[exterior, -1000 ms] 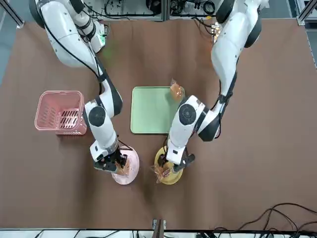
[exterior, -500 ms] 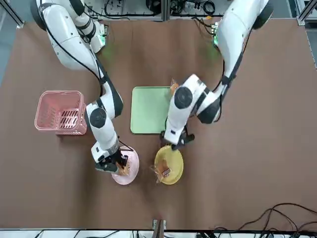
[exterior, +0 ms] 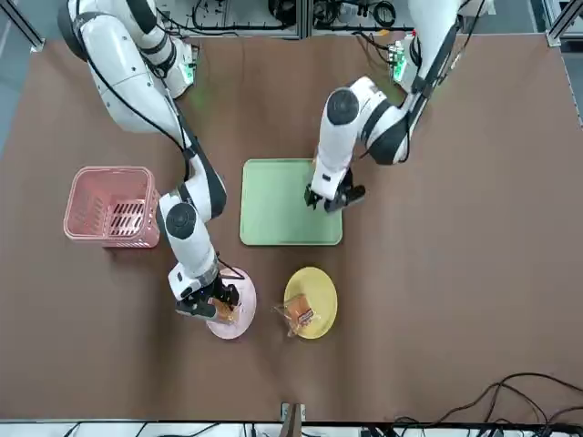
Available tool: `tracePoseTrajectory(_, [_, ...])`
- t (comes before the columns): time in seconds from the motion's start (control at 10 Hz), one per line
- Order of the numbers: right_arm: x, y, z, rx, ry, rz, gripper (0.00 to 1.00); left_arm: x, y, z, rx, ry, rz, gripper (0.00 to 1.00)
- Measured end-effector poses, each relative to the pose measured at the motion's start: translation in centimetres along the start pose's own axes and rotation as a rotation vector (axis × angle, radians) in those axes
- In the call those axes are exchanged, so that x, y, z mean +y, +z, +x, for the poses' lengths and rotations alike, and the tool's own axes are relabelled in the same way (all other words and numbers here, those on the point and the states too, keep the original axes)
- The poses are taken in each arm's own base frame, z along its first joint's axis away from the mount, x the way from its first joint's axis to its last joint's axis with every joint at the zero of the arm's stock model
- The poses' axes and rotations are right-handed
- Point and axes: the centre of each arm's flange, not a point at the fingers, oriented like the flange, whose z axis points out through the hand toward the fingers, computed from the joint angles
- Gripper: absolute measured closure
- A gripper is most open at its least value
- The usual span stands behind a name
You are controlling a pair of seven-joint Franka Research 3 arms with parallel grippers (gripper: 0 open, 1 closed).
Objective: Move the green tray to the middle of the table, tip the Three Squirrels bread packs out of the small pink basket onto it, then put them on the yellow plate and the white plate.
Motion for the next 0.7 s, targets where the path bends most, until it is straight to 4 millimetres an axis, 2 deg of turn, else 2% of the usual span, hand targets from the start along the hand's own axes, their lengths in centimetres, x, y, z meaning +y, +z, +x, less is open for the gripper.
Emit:
tracePoseTrajectory(0.2, [0.1, -0.2, 0.3, 0.006, 0.003, 0.002, 0.01, -1.9, 1.7, -2.9, -0.001, -0.067, -0.029, 0.0])
tracePoseTrajectory(0.4, [0.2, -0.9, 1.1, 0.022, 0.01, 0.008, 0.01, -2.8, 3.0, -5.6, -0.018, -0.135, -0.046, 0.0])
tracePoseTrajectory(0.6, [0.1, -2.5, 1.7, 0.033, 0.012, 0.008, 0.01, -3.9, 3.6, -8.2, -0.029, -0.165, -0.027, 0.0])
tracePoseTrajectory(0.7, [0.1, -3.7, 2.1, 0.034, 0.013, 0.001, 0.01, -4.4, 3.6, -8.7, -0.025, -0.165, -0.02, 0.0])
